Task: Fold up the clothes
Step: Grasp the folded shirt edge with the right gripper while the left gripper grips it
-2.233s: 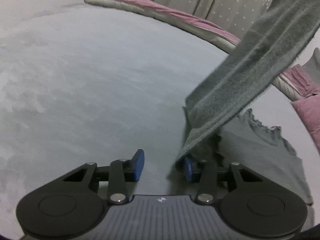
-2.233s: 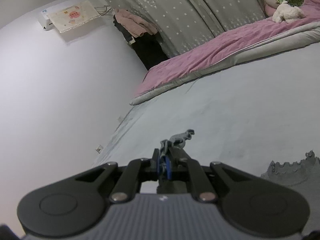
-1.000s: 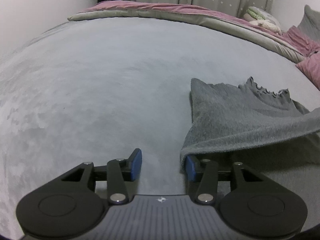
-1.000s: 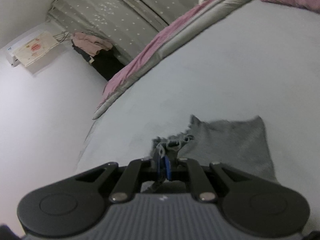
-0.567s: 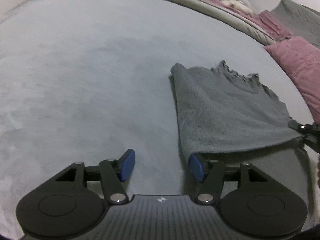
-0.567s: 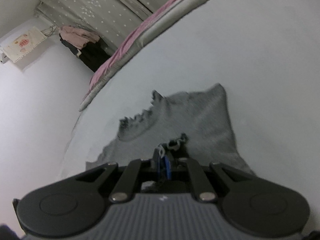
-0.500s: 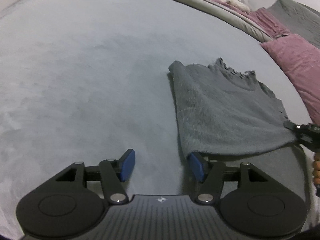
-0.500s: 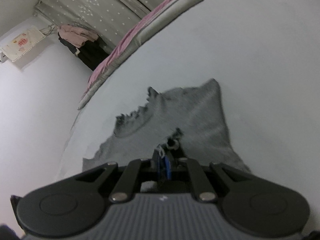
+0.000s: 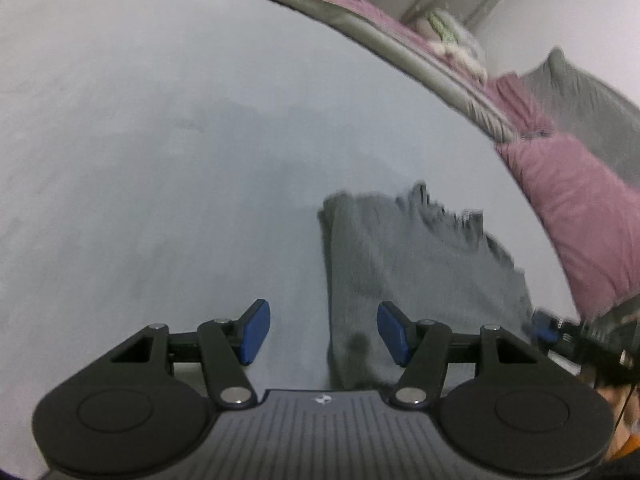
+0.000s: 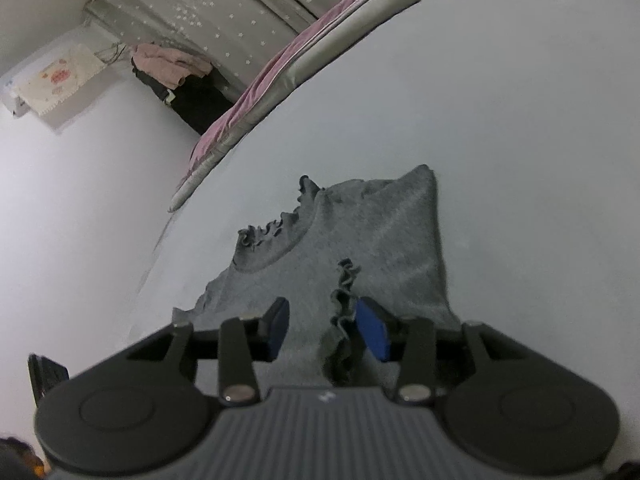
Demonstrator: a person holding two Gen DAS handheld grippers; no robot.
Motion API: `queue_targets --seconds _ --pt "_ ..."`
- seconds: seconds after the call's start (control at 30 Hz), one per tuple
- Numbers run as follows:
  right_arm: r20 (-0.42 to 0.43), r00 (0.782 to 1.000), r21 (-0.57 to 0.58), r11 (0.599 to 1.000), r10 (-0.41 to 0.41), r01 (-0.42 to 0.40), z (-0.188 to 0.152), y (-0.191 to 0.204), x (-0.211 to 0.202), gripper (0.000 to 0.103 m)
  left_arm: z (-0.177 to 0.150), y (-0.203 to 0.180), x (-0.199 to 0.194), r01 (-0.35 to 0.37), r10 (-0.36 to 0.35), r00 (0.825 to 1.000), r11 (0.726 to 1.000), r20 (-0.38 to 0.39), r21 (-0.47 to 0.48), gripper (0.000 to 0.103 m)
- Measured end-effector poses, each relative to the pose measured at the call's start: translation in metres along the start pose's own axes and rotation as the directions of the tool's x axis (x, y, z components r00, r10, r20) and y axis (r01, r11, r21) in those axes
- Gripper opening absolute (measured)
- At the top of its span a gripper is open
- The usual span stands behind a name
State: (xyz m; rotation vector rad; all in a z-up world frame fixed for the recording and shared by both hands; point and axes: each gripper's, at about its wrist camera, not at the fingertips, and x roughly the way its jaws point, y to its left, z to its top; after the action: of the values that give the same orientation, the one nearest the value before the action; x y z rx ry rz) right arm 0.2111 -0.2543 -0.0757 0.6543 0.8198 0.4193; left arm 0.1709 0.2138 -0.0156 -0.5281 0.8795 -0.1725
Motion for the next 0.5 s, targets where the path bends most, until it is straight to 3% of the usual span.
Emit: queue_targets --seconds 0.13,0.27,0.37,0.5 --pt "0.010 1.000 -0.019 1.000 -0.012 0.012 0.001 0.003 0.002 0.033 0.012 0.004 0.006 0.037 -0.035 0.998 0.999 0.046 -0.027 0.059" --pt "0.022 0.999 -0.040 0.999 -0.029 0.030 0.000 0.007 0.004 0.028 0.022 0.000 0.026 0.028 -0.027 0.998 0.999 0.054 -0.022 0.059" --pt "0.031 0.999 -0.055 0.998 -0.042 0.044 -0.001 0.009 0.006 0.022 0.025 0.000 0.041 0.015 -0.012 0.997 0.999 0.077 -0.043 0.052" --pt "0.044 0.997 -0.075 0.995 -0.060 0.063 -0.001 0.013 0.008 0.008 0.021 0.007 0.051 0.039 -0.028 0.992 0.995 0.119 -0.091 0.002"
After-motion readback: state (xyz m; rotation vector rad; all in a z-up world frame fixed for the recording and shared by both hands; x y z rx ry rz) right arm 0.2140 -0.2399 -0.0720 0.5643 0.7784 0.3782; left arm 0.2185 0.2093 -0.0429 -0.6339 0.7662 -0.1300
